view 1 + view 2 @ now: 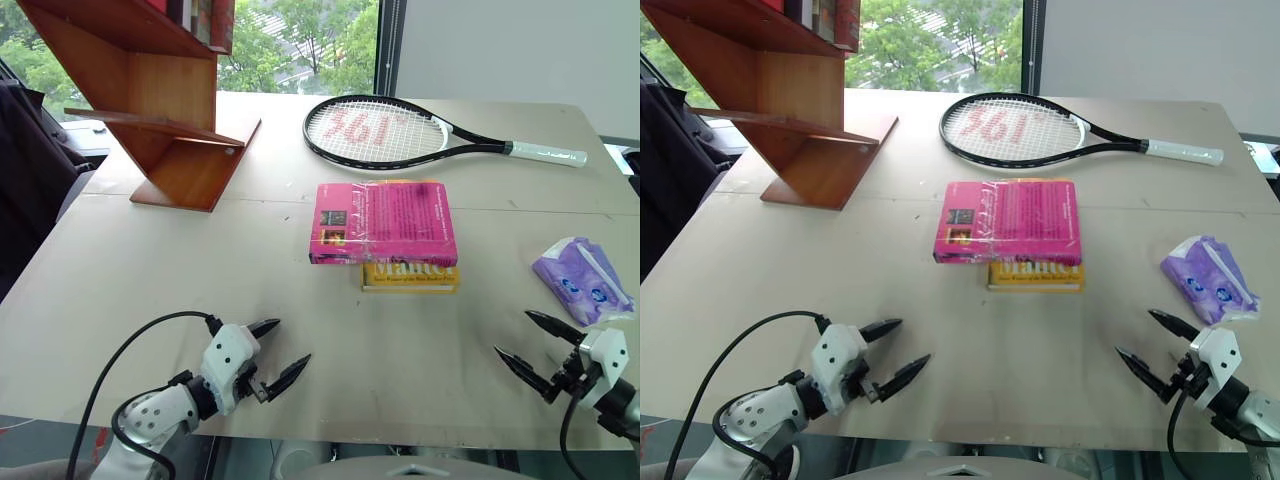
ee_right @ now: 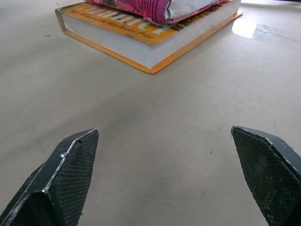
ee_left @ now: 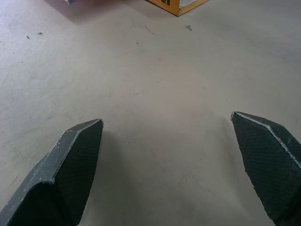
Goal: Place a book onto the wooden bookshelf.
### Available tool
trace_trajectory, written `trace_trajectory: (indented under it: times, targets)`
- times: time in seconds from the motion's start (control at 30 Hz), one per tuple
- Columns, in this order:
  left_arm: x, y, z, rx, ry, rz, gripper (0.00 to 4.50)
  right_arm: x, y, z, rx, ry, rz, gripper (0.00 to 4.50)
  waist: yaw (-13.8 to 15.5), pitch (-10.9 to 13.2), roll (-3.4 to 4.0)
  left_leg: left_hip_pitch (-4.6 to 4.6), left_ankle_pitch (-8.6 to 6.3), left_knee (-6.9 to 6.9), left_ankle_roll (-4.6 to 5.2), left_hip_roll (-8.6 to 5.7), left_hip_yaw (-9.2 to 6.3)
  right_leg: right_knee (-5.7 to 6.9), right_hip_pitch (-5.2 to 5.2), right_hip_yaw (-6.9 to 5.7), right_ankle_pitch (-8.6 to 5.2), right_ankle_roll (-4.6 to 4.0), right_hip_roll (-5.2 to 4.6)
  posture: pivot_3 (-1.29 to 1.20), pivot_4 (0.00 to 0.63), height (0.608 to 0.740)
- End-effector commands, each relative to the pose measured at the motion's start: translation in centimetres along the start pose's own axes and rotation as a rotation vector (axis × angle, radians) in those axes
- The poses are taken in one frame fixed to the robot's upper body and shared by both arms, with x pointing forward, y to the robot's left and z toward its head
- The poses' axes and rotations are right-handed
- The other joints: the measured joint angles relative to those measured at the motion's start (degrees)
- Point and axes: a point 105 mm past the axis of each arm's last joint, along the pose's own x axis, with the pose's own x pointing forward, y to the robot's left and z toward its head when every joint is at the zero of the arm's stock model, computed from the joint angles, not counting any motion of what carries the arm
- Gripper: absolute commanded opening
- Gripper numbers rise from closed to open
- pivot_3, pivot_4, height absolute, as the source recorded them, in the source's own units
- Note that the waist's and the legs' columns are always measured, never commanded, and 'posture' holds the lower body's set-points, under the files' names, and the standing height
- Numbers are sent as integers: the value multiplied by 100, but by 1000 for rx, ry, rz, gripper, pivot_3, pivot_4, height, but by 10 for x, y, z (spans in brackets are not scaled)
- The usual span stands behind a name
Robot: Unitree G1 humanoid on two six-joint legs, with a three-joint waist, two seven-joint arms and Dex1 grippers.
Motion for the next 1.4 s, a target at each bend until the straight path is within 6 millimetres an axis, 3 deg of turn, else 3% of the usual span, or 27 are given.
trace_trajectory:
  times: [0.03, 0.57, 0.73, 0.9, 1.07, 1.27, 1.4]
  targets:
    - [1, -2, 4, 26, -18, -15, 4500, -2, -1, 9, -32, -20, 0, 4487, 2, 0, -1, 0, 0, 0, 0, 0, 0, 0, 0, 0, 0, 0, 0, 0, 150, 740]
    - [6, 0, 10, -3, -54, -2, 4500, 1, 3, 8, -23, -27, 7, 4487, 0, 1, -2, 1, 1, 1, -1, 0, 1, 2, 0, 0, 5, 9, 2, 0, 150, 740]
    - [11, -3, 22, -69, -110, 10, 4500, 2, 4, 8, -22, -27, 11, 4487, 2, 1, -4, 1, 1, 3, 0, 0, 1, 3, 1, 0, 6, 11, 2, 0, 150, 740]
    - [36, -6, 58, -520, -297, -20, 4500, 10, 13, 23, 27, -98, 87, 4487, 21, 3, -1, 0, 1, 13, 0, 0, -2, 13, 2, 0, 9, 15, 1, 0, 150, 740]
    - [45, -1, 79, -815, -407, 17, 4500, 11, 7, 60, 53, -258, 89, 4487, -16, 8, -16, 5, 1, 30, 0, 0, -4, 27, 10, 1, 13, 22, 3, 0, 150, 740]
    - [45, 8, 79, -1156, -547, 85, 4500, 7, 9, 75, 27, -312, 99, 4487, 31, 14, -26, 1, 2, 37, -1, -1, -4, 23, 12, 1, 12, 22, 8, 0, 150, 740]
    - [49, 15, 72, -1228, -538, 129, 4500, 4, 12, 81, 23, -312, 103, 4487, 76, 15, -27, -4, 1, 51, -1, -2, -4, 25, 12, 1, 12, 22, 14, 0, 150, 740]
